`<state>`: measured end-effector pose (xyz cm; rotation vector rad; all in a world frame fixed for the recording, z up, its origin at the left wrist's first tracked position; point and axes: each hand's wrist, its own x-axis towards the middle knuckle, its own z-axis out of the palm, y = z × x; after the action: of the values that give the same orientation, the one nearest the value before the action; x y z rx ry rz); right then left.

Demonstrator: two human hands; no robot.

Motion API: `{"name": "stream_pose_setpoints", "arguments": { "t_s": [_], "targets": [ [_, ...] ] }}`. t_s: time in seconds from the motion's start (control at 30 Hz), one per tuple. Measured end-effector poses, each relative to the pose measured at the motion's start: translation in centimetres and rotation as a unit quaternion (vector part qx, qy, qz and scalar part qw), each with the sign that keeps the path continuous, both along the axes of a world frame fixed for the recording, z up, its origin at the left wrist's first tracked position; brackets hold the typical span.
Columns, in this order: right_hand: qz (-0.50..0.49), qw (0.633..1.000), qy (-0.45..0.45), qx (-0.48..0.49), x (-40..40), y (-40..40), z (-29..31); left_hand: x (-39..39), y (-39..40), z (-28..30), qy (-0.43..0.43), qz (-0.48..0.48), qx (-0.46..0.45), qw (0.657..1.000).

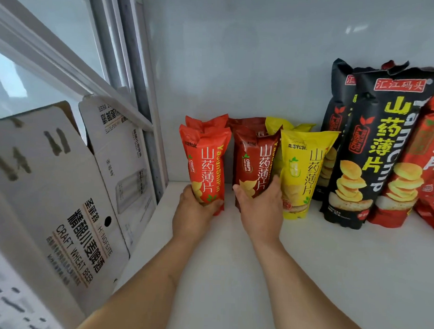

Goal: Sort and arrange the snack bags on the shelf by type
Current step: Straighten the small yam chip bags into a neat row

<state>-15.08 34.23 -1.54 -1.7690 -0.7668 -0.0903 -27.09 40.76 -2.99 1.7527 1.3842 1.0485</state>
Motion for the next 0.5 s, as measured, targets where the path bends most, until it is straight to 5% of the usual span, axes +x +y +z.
{"name": "stream_pose_setpoints", "arguments": {
  "t_s": [0.5],
  "targets": [
    [-0.006,1.000,-0.001,-0.023,1.5,2.5,-1.7,-1.0,1.4,-0.7,-0.025,-0.065,-0.024,0.997]
  ]
}}
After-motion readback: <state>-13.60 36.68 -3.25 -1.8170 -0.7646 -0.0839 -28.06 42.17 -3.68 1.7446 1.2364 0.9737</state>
